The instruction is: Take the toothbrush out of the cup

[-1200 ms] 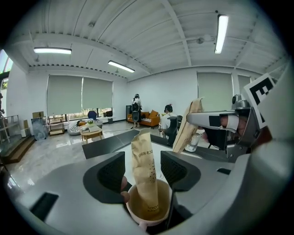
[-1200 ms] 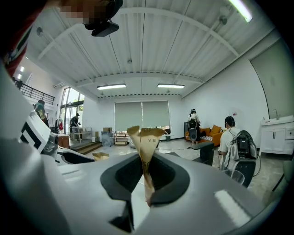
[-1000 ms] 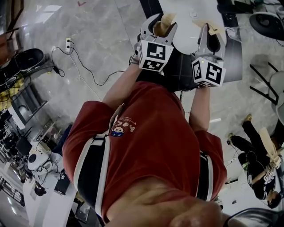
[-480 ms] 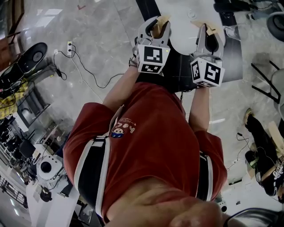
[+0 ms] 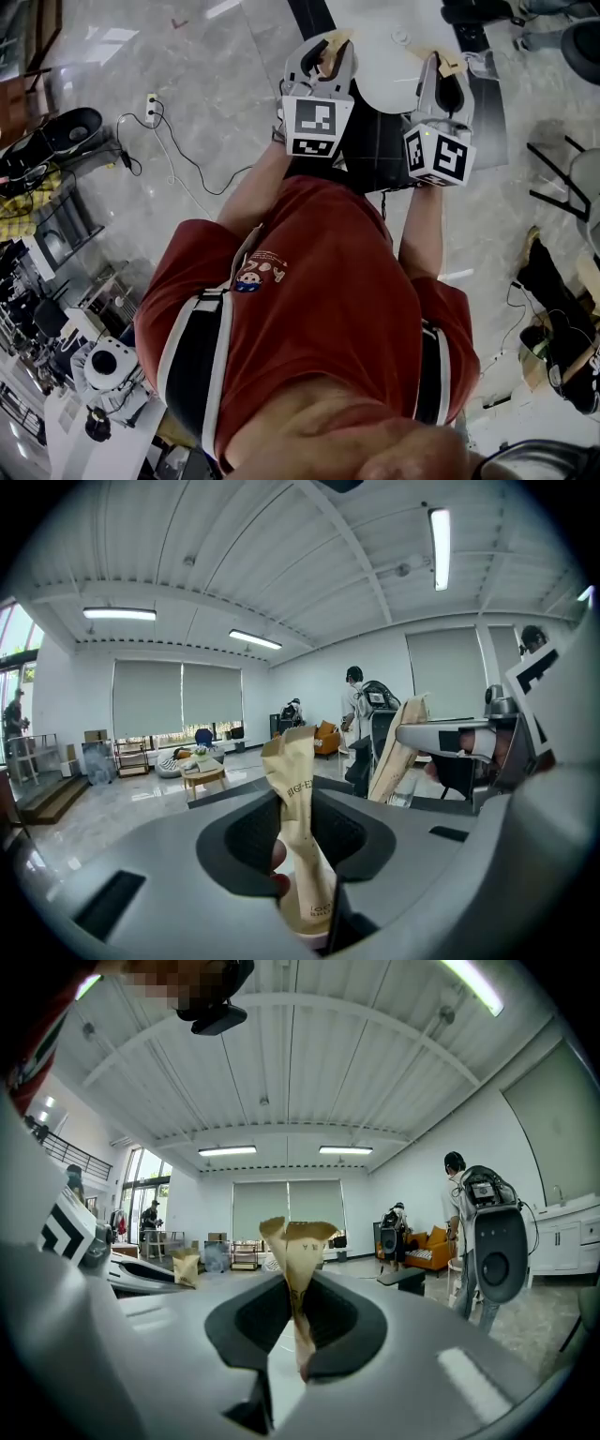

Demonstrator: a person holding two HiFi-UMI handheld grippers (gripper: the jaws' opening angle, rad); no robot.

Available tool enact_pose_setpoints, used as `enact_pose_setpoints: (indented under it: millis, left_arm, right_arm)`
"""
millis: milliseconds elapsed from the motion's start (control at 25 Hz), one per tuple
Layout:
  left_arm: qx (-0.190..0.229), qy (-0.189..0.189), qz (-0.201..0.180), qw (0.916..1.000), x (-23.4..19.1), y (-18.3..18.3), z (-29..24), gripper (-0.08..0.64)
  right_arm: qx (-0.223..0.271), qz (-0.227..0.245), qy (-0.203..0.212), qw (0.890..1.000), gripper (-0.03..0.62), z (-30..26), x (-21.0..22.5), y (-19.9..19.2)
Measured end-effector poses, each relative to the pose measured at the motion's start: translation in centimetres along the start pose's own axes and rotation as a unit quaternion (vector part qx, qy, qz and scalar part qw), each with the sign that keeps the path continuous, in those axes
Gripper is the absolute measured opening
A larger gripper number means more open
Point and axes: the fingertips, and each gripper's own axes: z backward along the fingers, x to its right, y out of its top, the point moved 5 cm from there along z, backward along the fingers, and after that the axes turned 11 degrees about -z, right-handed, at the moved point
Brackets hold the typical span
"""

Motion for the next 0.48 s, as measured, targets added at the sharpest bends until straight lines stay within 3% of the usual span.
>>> enact_pose_setpoints:
  millis: [480]
  left_arm:
    - [0.072, 0.053, -0.002, 0.9960, -0.4, 4.3, 6.7, 0.089]
  right_arm:
    - [0.053, 0.012, 0.007, 0.999, 0.040, 5.6, -0.8, 3.3]
